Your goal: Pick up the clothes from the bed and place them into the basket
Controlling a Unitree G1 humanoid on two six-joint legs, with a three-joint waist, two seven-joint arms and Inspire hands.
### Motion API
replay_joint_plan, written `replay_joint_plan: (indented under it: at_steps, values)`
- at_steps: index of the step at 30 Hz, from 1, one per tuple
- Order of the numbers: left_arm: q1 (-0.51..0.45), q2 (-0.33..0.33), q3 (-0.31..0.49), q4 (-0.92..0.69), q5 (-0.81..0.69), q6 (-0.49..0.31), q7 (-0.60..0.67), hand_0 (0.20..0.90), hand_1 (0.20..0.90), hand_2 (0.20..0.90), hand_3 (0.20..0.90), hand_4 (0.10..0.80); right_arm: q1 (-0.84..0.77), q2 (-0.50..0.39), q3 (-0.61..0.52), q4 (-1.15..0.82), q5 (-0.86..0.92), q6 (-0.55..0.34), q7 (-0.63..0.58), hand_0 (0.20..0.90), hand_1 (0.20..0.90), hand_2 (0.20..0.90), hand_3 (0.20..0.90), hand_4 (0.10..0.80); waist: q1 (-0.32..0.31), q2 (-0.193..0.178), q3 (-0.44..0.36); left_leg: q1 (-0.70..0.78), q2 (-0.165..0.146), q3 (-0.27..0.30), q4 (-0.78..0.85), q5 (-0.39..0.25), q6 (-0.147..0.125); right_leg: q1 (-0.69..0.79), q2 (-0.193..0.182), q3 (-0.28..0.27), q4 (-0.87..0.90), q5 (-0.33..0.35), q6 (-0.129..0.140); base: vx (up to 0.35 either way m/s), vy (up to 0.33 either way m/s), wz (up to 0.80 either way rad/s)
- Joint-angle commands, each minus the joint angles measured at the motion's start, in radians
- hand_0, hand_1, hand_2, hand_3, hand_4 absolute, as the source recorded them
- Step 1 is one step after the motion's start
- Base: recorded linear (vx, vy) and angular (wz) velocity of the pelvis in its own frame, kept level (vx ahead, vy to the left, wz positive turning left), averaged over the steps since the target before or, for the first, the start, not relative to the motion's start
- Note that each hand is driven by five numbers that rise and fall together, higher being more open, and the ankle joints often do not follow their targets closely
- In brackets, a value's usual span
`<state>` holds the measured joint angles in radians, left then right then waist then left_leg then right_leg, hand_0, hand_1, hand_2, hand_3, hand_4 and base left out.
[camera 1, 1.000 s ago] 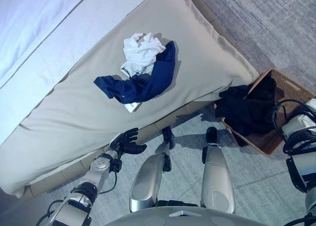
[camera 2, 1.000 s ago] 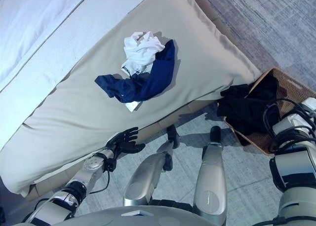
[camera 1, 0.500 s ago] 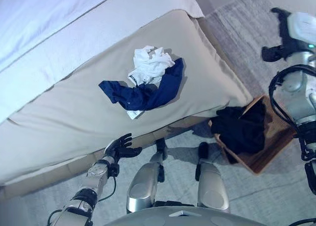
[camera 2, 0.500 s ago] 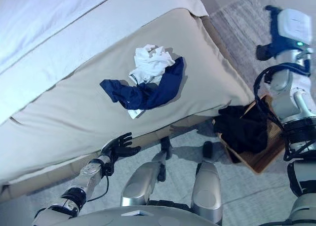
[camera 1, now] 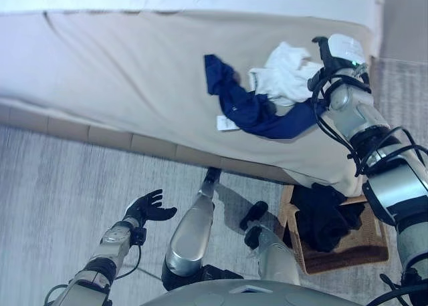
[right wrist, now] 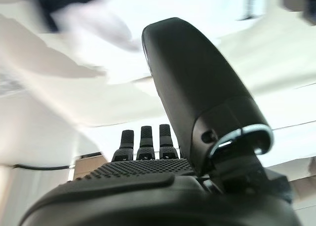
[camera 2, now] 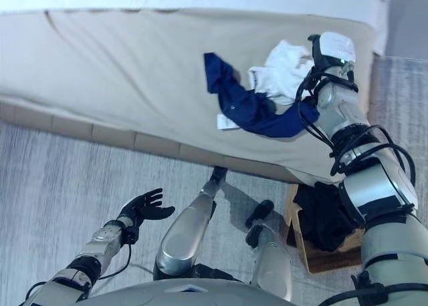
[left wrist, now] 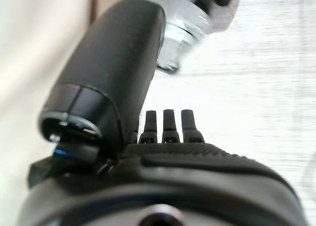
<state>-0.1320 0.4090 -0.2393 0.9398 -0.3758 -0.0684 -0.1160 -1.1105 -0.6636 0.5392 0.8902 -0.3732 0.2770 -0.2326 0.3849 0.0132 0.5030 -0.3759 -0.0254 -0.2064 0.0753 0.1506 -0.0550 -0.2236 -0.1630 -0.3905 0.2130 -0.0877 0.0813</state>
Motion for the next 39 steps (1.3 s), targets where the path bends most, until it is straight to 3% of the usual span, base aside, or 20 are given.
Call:
replay_joint_plan:
  at_steps: [1,5,9,17,18,19,20,24,27,28,30,32,34,39]
  values:
    - [0.032,0.019,-0.013,-0.008,-0.048,-0.051,-0.010,0.900,0.900,0.900,0.900,0.800,-0.146,-0.045,0.028,0.016,0.007,0.075,-0.124,0.900,0.900,0.900,0.900,0.800,0.023,-0.031,0.013,-0.023,-0.077,0.045,0.121,-0.164,0.095,-0.006,-0.020,-0.011,0.023,0.043,-0.017,0.039,0.093,0.38]
    - [0.057,0.009,-0.016,-0.004,-0.059,-0.078,-0.019,0.900,0.900,0.900,0.900,0.800,-0.185,-0.026,0.041,0.152,-0.013,0.167,-0.037,0.900,0.900,0.900,0.900,0.800,0.058,-0.022,0.017,-0.084,-0.087,0.031,0.152,-0.162,0.098,-0.055,-0.042,-0.044,0.073,0.029,-0.016,0.038,0.094,0.32]
    - [0.083,0.018,-0.005,-0.013,-0.076,-0.107,-0.028,0.900,0.900,0.900,0.900,0.800,-0.196,-0.026,0.085,0.276,-0.074,0.269,0.152,0.900,0.900,0.900,0.900,0.800,0.085,-0.025,0.017,-0.134,-0.082,0.029,0.162,-0.155,0.097,-0.092,-0.057,-0.073,0.100,0.026,-0.012,0.045,0.034,0.10]
    - [0.089,0.042,-0.020,-0.101,-0.093,-0.116,-0.022,0.900,0.900,0.900,0.900,0.800,-0.214,-0.030,0.090,0.420,-0.115,0.337,0.283,0.900,0.900,0.900,0.900,0.800,0.122,-0.019,0.017,-0.202,-0.083,0.002,0.144,-0.125,0.092,-0.132,-0.060,-0.112,0.106,0.023,-0.001,0.021,-0.052,0.07]
    - [0.087,0.047,-0.027,-0.113,-0.094,-0.105,-0.015,0.900,0.900,0.900,0.900,0.800,-0.212,-0.032,0.096,0.423,-0.132,0.319,0.292,0.596,0.596,0.596,0.546,0.446,0.120,-0.021,0.017,-0.200,-0.081,-0.001,0.139,-0.124,0.091,-0.130,-0.056,-0.111,0.101,0.022,0.000,0.011,-0.050,0.05]
    - [0.087,0.048,-0.030,-0.116,-0.094,-0.101,-0.012,0.900,0.900,0.900,0.900,0.800,-0.213,-0.032,0.099,0.423,-0.122,0.310,0.275,0.479,0.479,0.479,0.409,0.309,0.119,-0.021,0.017,-0.198,-0.079,-0.002,0.137,-0.124,0.090,-0.128,-0.053,-0.110,0.098,0.023,0.001,0.010,-0.076,0.04]
    - [0.081,0.051,-0.037,-0.121,-0.099,-0.093,-0.006,0.900,0.900,0.900,0.900,0.800,-0.217,-0.028,0.103,0.414,-0.095,0.284,0.189,0.300,0.300,0.300,0.200,0.100,0.117,-0.022,0.017,-0.194,-0.078,-0.004,0.135,-0.125,0.090,-0.124,-0.049,-0.107,0.091,0.024,0.003,0.000,-0.060,0.01]
    - [0.080,0.054,-0.029,-0.093,-0.085,-0.099,-0.004,0.900,0.900,0.900,0.900,0.800,-0.245,-0.021,0.079,0.302,-0.024,0.184,-0.134,0.300,0.300,0.300,0.200,0.100,0.101,-0.034,0.017,-0.149,-0.065,-0.002,0.129,-0.146,0.088,-0.093,-0.037,-0.085,0.074,0.034,0.006,-0.006,-0.061,-0.04]
    - [0.092,0.060,-0.010,-0.069,-0.069,-0.111,0.000,0.900,0.900,0.900,0.900,0.800,-0.265,-0.053,0.081,0.159,-0.022,0.118,-0.293,0.300,0.300,0.300,0.200,0.100,0.082,-0.056,0.017,-0.093,-0.049,0.009,0.112,-0.159,0.085,-0.051,-0.023,-0.062,0.049,0.043,0.011,0.007,-0.068,-0.15]
    - [0.093,0.060,-0.011,-0.069,-0.069,-0.111,0.000,0.900,0.900,0.900,0.900,0.800,-0.263,-0.053,0.080,0.158,-0.021,0.118,-0.293,0.300,0.300,0.300,0.200,0.100,0.082,-0.055,0.017,-0.092,-0.048,0.009,0.111,-0.159,0.085,-0.050,-0.022,-0.062,0.048,0.043,0.011,0.019,-0.062,-0.26]
    - [0.110,0.062,0.023,-0.055,-0.056,-0.109,0.004,0.900,0.900,0.900,0.900,0.800,-0.258,-0.121,0.047,-0.065,-0.012,0.106,-0.381,0.300,0.300,0.300,0.200,0.100,0.052,-0.079,0.016,-0.017,-0.034,0.030,0.086,-0.171,0.083,0.004,-0.009,-0.028,0.016,0.048,0.015,0.032,-0.055,-0.35]
    - [0.139,0.059,0.065,-0.021,-0.028,-0.109,-0.006,0.900,0.900,0.900,0.900,0.800,-0.191,-0.201,-0.045,-0.271,-0.031,0.040,-0.463,0.300,0.300,0.300,0.200,0.100,0.003,-0.104,-0.035,0.058,-0.022,0.056,0.052,-0.189,0.085,0.057,0.010,0.017,-0.031,0.051,0.019,0.088,-0.059,-0.39]
    - [0.156,0.066,0.077,-0.007,0.002,-0.110,-0.012,0.900,0.900,0.900,0.900,0.800,-0.134,-0.250,-0.108,-0.379,-0.034,0.020,-0.503,0.300,0.300,0.300,0.200,0.100,-0.021,-0.117,-0.067,0.088,-0.023,0.070,0.031,-0.174,0.091,0.083,0.018,0.029,-0.069,0.074,0.017,0.009,-0.040,-0.40]
    - [0.195,0.058,0.113,0.030,0.106,-0.085,-0.022,0.900,0.900,0.900,0.900,0.800,0.065,-0.342,-0.288,-0.639,-0.101,0.025,-0.481,0.300,0.300,0.300,0.200,0.100,-0.101,-0.128,-0.193,0.216,-0.013,0.115,-0.015,-0.204,0.098,0.163,0.038,0.088,-0.119,0.071,0.024,0.102,-0.084,-0.32]
